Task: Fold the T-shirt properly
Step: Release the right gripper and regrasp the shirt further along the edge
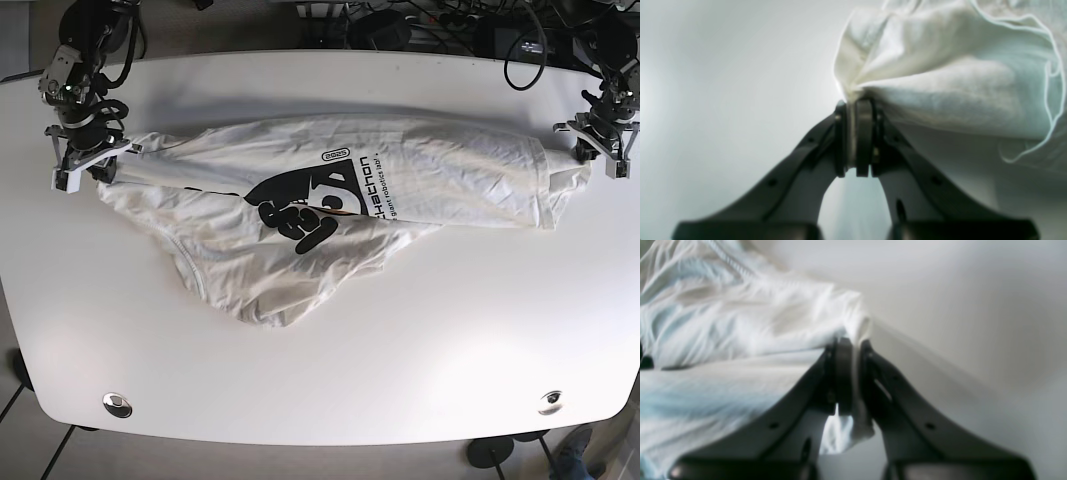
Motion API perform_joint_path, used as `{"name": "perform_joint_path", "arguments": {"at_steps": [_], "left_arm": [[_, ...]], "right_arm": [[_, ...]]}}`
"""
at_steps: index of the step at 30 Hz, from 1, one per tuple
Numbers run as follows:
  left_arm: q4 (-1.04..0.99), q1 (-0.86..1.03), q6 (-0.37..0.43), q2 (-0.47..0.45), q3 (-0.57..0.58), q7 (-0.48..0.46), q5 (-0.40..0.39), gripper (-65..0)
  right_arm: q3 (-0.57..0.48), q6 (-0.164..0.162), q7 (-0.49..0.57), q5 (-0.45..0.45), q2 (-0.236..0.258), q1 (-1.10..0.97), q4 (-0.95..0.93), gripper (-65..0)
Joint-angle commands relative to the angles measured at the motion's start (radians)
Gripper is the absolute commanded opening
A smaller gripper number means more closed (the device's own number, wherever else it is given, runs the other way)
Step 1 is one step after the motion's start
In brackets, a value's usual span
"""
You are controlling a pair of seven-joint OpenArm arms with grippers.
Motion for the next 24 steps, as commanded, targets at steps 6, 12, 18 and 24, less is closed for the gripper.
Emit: {"name": "perform_joint_path", "arguments": {"at_steps": [6, 12, 18, 24], "left_arm": [[0.02, -0.007, 0.002, -0.026, -0.009, -0.016, -0.005, -64.4], [0.02, -0.007, 0.002, -0.024, -0.006, -0.016, -0.005, -64.4], [0.06, -0.006, 0.002, -0.024, -0.004, -0.013, -0.005, -64.4], [0.095, -0.004, 0.002, -0.023, -0.004, -0.01, -0.008, -64.4]], "right_arm": [[-0.01, 0.013, 0.033, 0.013, 0.01, 0.028, 0.108, -26.0], [-0.165, 0.005, 0.033, -0.001, 0.008, 0.272, -0.015, -13.3], [-0.36, 0.01, 0.042, -0.001, 0.086, 0.582, -0.384, -14.0], [-0.605, 0.013, 0.195, -0.001, 0.137, 0.867, -0.875, -14.0]]}}
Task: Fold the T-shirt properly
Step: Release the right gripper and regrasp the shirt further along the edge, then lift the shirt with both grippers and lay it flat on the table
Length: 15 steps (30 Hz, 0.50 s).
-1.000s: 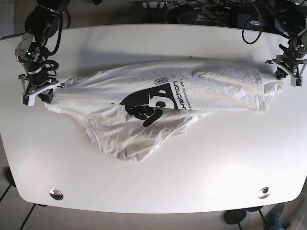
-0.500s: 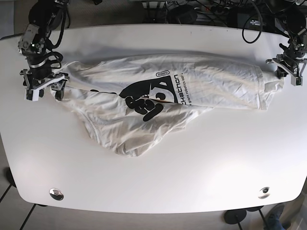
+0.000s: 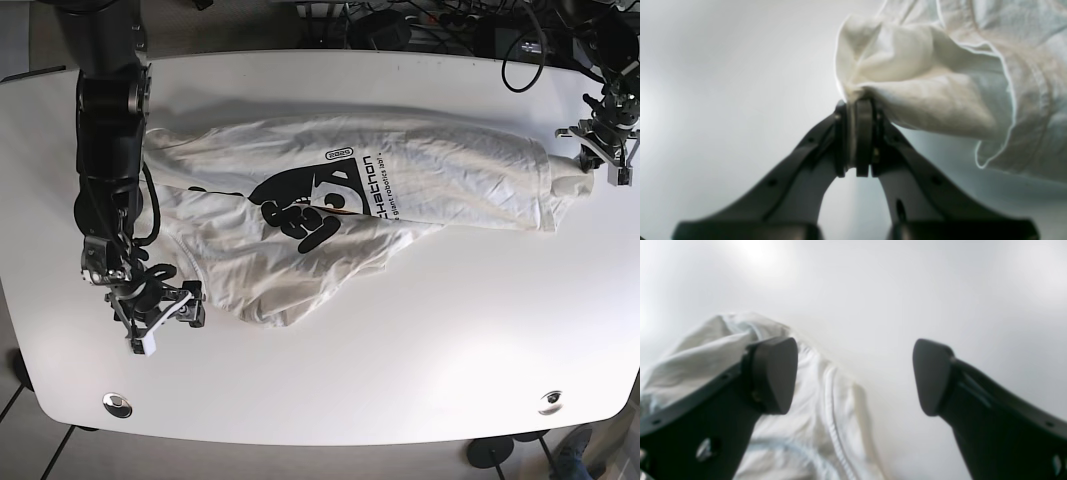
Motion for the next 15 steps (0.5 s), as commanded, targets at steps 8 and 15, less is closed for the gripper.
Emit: {"name": "perform_joint_path", "arguments": {"at_steps": [8, 15], "left_arm": [[0.046, -0.007, 0.002, 0.004, -0.013, -0.017, -0.011, -64.4], [0.041, -0.012, 0.002, 0.004, -0.011, -0.018, -0.011, -64.4]], "right_arm": [[-0.164, 0.115, 0.233, 0.007, -0.025, 0.095, -0.323, -14.0], [-0.159, 0.165, 0.232, 0.015, -0.086, -0.006, -0.239, -19.3]]}}
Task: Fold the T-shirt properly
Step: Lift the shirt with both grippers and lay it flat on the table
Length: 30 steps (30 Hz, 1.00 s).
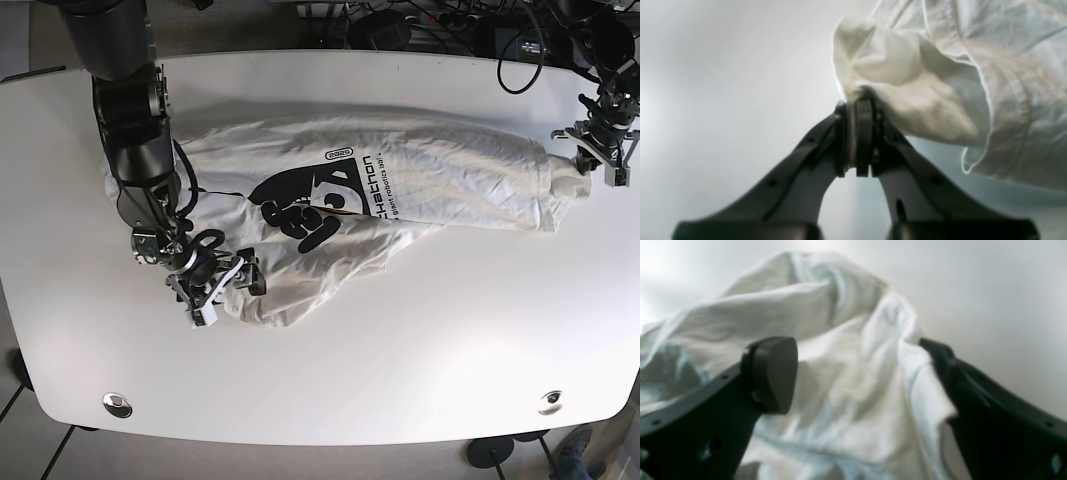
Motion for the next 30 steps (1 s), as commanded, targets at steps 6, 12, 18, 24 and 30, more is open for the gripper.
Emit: {"name": "perform_joint_path", "arguments": {"at_steps": [6, 12, 18, 24, 30], "left_arm": [[0.017, -0.012, 0.001, -0.028, -0.003, -0.025, -0.011, -64.4], [0.143, -0.081, -0.062, -0.025, -0.008, -0.026, -0.012, -64.4], [0.325, -0.193, -0.074, -0.03, 0.0, -0.02, -0.009, -64.2], [0.302, -0.529, -0.077, -0.103, 0.157, -0.02, 0.181, -63.9], [0.146, -0.91, -0.077, -0.214, 0.285, -0.023, 0.199, -64.0]], "right_arm": [[0.004, 0.002, -0.036, 0.012, 0.012, 0.012, 0.058, -61.5], [0.184, 0.0, -0.214, 0.003, 0.043, 0.007, 0.337, -63.3], [0.299, 0.0, -0.439, 0.008, 0.088, 0.144, 0.571, -63.3], [0.299, 0.0, -0.51, 0.011, 0.149, 0.417, 0.575, -63.3], [0.3, 0.005, -0.616, 0.014, 0.186, 0.661, 0.583, -63.3]]}}
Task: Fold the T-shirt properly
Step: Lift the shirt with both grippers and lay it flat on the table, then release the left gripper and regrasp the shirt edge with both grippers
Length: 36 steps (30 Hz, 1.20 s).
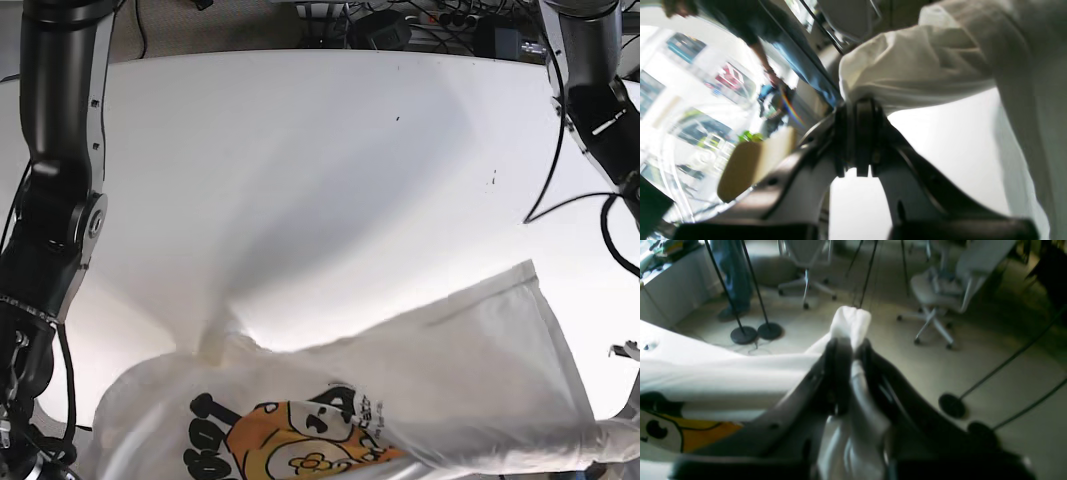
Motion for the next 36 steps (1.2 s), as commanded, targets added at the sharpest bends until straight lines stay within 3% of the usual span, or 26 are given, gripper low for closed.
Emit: {"name": "perform_joint_path", "arguments": {"at_steps": [1, 4, 7, 11, 16, 20, 21, 24, 27, 34, 36], "left_arm": [[-0.029, -0.069, 0.02, -0.039, -0.001, -0.016, 0.003, -64.0], [-0.085, -0.071, 0.019, -0.039, -0.004, -0.019, 0.001, -64.0], [-0.082, 0.089, 0.019, -0.035, -0.071, -0.028, -0.007, -64.3], [-0.077, 0.282, 0.019, 0.025, -0.153, -0.136, -0.007, -64.3], [-0.088, 0.509, 0.019, 0.083, -0.252, -0.225, -0.007, -64.4], [-0.085, 0.644, 0.017, 0.142, -0.323, -0.231, -0.008, -64.4], [-0.086, 0.673, 0.017, 0.163, -0.335, -0.231, -0.008, -64.4], [-0.083, 0.747, 0.016, 0.206, -0.375, -0.231, -0.008, -64.4], [-0.083, 0.81, 0.016, 0.237, -0.401, -0.231, -0.008, -64.4], [-0.078, 0.928, 0.014, 0.277, -0.498, -0.231, -0.01, -64.6], [-0.078, 0.951, -0.02, 0.288, -0.539, -0.229, -0.01, -64.6]], "right_arm": [[0.008, -0.005, 0.0, -0.009, 0.031, 0.058, 0.021, -63.3], [0.019, -0.003, -0.002, -0.009, 0.054, 0.014, 0.019, -63.3], [0.137, -0.003, -0.002, -0.009, 0.057, -0.172, 0.105, -63.3], [0.172, -0.003, -0.002, -0.007, 0.055, -0.393, 0.223, -63.3], [0.272, -0.001, -0.002, -0.007, 0.011, -0.723, 0.363, -63.3], [0.33, 0.0, 0.001, -0.007, -0.032, -0.956, 0.409, -63.3], [0.353, 0.008, 0.003, -0.007, -0.035, -1.017, 0.412, -63.3], [0.411, 0.071, 0.003, -0.009, -0.071, -1.125, 0.416, -63.1], [0.468, 0.101, 0.003, -0.01, -0.097, -1.211, 0.43, -63.1], [0.473, 0.109, 0.007, -0.01, -0.1, -1.341, 0.436, -63.1], [0.473, 0.12, 0.037, -0.01, -0.1, -1.373, 0.436, -63.1]]}}
